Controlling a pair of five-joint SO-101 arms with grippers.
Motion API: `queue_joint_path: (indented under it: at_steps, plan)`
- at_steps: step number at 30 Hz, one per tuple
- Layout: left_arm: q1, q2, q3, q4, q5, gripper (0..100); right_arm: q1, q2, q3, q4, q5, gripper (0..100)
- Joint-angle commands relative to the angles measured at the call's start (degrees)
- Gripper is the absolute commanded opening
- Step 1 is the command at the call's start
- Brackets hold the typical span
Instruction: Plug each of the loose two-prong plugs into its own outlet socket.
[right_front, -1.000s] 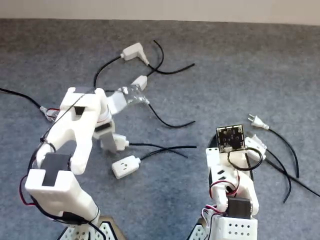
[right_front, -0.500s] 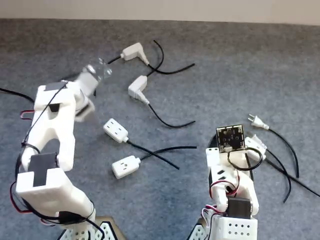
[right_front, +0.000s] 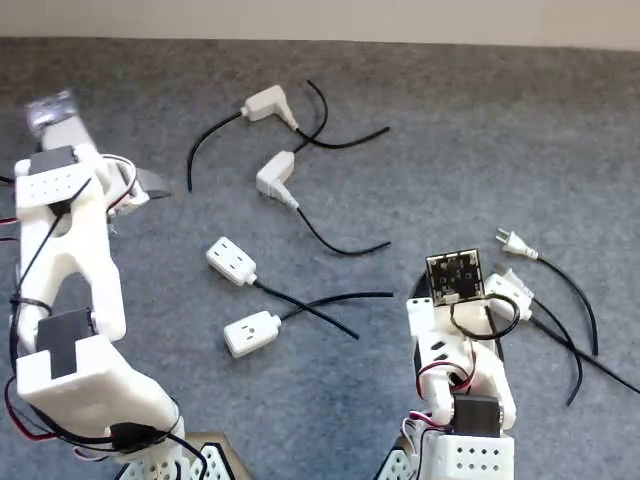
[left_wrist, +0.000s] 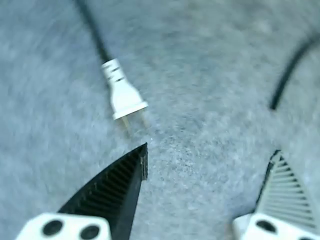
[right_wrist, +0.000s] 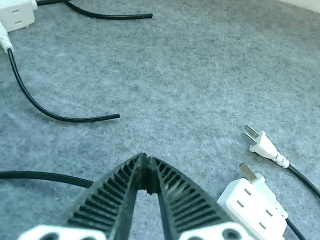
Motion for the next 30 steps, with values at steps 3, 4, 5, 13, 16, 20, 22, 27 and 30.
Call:
queue_joint_path:
  at_steps: [3, 4, 5, 13, 16, 20, 22, 27, 30]
  plan:
    - [-5.1, -2.0, -1.6, 1.6, 19.6, 36, -0.5, -0.2, 8.0, 0.2, 0.6, 0.8]
    - [-5.8, -2.0, -1.6, 1.4, 21.3, 36, -0.5, -0.2, 8.0, 0.2, 0.6, 0.8]
    - [-6.2, -2.0, -1.6, 1.1, 22.6, 36, -0.5, -0.2, 8.0, 0.2, 0.6, 0.8]
    - [-7.3, 10.9, -7.5, 1.1, 23.6, 36, -0.5, -0.2, 8.0, 0.2, 0.6, 0.8]
    - [-8.7, 19.6, -14.3, 1.5, 23.6, 36, -0.5, -0.2, 8.0, 0.2, 0.6, 0.8]
    - [-10.9, 28.9, -24.6, 5.1, 23.3, 36, -0.5, -0.2, 8.0, 0.2, 0.6, 0.8]
    - [-11.1, 32.5, -30.5, 9.7, 23.3, 36, -0.5, -0.2, 8.0, 0.2, 0.6, 0.8]
    - [-10.7, 40.8, -43.6, 18.2, 23.2, 36, -0.5, -0.2, 8.0, 0.2, 0.6, 0.8]
    - [-10.3, 45.5, -50.0, 22.3, 23.2, 36, -0.5, -0.2, 8.0, 0.2, 0.6, 0.8]
